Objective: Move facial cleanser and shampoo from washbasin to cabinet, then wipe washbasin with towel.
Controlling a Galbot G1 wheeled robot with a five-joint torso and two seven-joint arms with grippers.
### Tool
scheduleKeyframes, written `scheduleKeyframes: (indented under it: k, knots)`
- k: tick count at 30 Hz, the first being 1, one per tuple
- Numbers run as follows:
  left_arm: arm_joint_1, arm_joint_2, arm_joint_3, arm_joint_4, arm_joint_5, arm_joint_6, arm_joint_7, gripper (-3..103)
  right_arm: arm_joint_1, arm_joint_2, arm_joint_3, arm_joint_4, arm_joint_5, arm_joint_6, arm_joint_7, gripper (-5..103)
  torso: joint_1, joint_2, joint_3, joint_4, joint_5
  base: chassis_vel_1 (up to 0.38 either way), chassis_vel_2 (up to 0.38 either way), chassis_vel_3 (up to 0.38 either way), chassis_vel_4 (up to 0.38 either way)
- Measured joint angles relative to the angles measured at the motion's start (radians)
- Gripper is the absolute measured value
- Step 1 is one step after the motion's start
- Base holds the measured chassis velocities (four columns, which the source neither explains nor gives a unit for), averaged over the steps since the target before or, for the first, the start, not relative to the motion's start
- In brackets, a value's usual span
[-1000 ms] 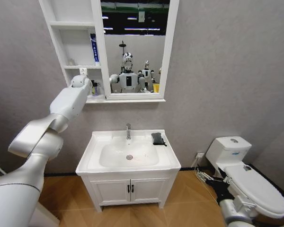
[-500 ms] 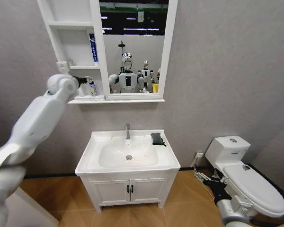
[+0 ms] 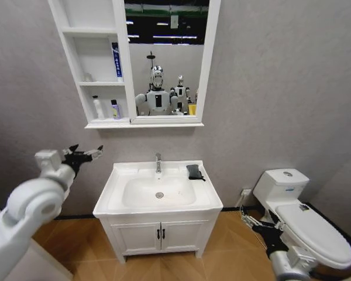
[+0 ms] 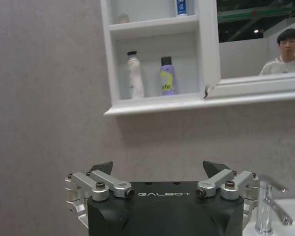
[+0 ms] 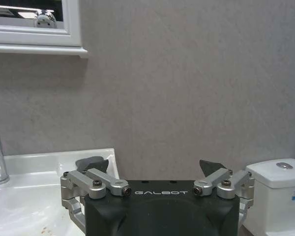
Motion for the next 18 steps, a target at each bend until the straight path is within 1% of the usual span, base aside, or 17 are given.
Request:
scheduleKeyframes:
  k: [1,2,3,5,6,8,9,11,18]
  knots:
    - [0.088,-0.081,-0.035,-0.022,0.072,-0.030,0.049,100,-0.001,-0.007,-0.001,0.008,0.005,-0.004,0.001,100,0.000,0.000,0.000,0.0001,0.0003,0.000,0.000,0.000,0.000]
    - [0.191,-0.183,-0.067,-0.047,0.160,-0.070,0.116,100,-0.003,-0.019,0.002,0.017,0.014,-0.006,0.002,100,0.000,0.000,0.000,0.0003,0.0003,0.000,0.000,0.000,0.000]
    - [0.191,-0.183,-0.067,-0.047,0.160,-0.070,0.116,100,-0.003,-0.019,0.002,0.017,0.014,-0.006,0.002,100,0.000,0.000,0.000,0.0003,0.0003,0.000,0.000,0.000,0.000]
    - [0.322,-0.330,-0.083,-0.079,0.291,-0.144,0.229,100,-0.002,-0.043,0.008,0.030,0.035,-0.007,0.011,100,0.000,0.000,0.000,-0.0001,0.0007,0.000,0.000,0.000,0.000]
    - [0.322,-0.330,-0.083,-0.079,0.291,-0.144,0.229,100,-0.002,-0.043,0.008,0.030,0.035,-0.007,0.011,100,0.000,0.000,0.000,-0.0001,0.0007,0.000,0.000,0.000,0.000]
    - [0.338,-0.384,-0.073,-0.088,0.330,-0.165,0.243,100,0.000,-0.054,0.006,0.046,0.046,-0.012,0.017,100,0.000,0.000,0.000,-0.0007,0.0007,0.000,0.000,0.000,0.000]
    - [0.338,-0.384,-0.073,-0.088,0.330,-0.165,0.243,100,0.000,-0.054,0.006,0.046,0.046,-0.012,0.017,100,0.000,0.000,0.000,-0.0007,0.0007,0.000,0.000,0.000,0.000]
    - [0.327,-0.398,-0.065,-0.088,0.362,-0.163,0.230,100,-0.001,-0.055,0.000,0.065,0.050,-0.020,0.021,100,0.000,0.000,0.000,-0.0014,0.0007,0.000,0.000,0.000,0.000]
    - [0.312,-0.398,-0.057,-0.083,0.367,-0.157,0.220,100,-0.008,-0.057,0.007,0.099,0.053,-0.023,0.045,100,0.000,0.000,0.000,-0.0009,0.0004,0.000,0.000,0.000,0.000]
